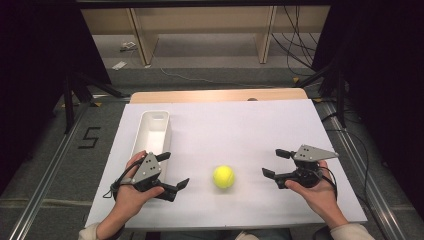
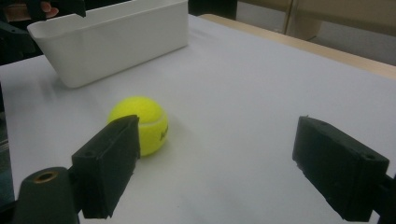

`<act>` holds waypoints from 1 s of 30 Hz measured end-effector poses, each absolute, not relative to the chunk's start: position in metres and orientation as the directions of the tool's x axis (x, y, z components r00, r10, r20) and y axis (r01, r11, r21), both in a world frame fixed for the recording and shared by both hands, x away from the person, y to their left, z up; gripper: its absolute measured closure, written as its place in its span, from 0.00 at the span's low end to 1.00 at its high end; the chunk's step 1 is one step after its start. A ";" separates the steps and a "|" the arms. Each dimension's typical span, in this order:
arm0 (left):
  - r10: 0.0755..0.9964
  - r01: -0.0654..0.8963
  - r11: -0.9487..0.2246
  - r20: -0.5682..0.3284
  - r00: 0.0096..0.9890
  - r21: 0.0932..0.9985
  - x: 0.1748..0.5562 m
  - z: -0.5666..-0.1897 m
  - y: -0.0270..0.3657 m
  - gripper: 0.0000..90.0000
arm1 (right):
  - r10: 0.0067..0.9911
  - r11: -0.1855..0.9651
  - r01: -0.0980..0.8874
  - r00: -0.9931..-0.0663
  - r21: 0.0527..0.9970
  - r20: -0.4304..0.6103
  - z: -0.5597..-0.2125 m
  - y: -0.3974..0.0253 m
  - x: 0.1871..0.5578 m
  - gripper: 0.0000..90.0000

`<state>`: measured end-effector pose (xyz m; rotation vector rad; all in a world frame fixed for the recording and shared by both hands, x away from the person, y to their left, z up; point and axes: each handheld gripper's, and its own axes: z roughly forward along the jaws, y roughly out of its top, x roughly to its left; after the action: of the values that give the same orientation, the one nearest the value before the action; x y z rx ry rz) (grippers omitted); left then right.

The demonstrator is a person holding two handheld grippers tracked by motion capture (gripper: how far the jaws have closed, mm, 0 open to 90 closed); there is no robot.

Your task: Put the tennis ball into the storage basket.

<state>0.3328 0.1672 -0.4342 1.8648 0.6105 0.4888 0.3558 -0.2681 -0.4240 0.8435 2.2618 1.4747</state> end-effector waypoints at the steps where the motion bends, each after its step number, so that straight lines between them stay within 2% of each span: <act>1: 0.615 0.177 -0.308 0.054 0.786 0.935 0.333 -0.434 0.168 0.00 | 0.626 0.297 0.303 -0.778 0.906 0.055 -0.424 -0.268 0.356 0.17; 12: 0.613 0.177 -0.308 0.052 0.788 0.935 0.333 -0.434 0.167 0.00 | 0.609 0.307 0.295 -0.792 0.905 0.051 -0.425 -0.263 0.356 0.17; 30: 0.607 0.172 -0.310 0.055 0.793 0.935 0.331 -0.433 0.167 0.00 | 0.525 0.399 0.305 -0.849 0.865 0.057 -0.436 -0.215 0.369 0.17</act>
<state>0.3313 0.1666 -0.4328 1.8675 0.5936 0.4875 0.3687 -0.2152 -0.4362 0.7350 2.4318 1.4302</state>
